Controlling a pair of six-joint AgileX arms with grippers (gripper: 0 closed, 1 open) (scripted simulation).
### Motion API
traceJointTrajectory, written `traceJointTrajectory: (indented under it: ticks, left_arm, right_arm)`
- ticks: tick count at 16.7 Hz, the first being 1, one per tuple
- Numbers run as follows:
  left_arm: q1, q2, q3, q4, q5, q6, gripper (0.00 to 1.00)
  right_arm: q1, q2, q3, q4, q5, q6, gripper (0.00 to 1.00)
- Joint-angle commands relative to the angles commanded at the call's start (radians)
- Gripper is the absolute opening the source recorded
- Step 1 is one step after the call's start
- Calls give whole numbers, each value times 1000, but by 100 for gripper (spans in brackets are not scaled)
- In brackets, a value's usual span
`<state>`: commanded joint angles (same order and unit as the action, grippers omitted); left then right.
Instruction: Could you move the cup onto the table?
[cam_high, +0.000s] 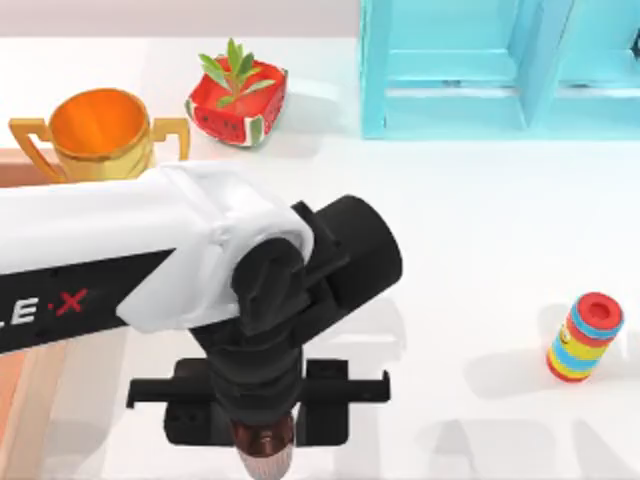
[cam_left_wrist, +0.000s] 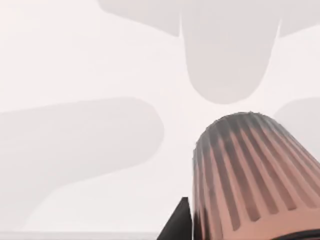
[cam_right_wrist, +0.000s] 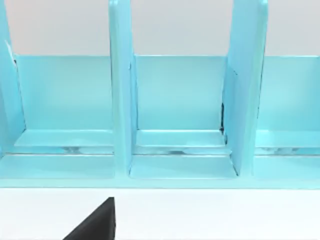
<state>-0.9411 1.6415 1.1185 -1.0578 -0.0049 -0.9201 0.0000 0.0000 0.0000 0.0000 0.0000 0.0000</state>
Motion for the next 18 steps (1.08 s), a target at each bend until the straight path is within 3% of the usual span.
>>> traceJointTrajectory:
  ticks: [12,18]
  left_arm:
    - [0,0,0,0,0,0,98]
    - [0,0,0,0,0,0,100]
  right_arm:
    - [0,0,0,0,0,0,100]
    - [0,0,0,0,0,0,100]
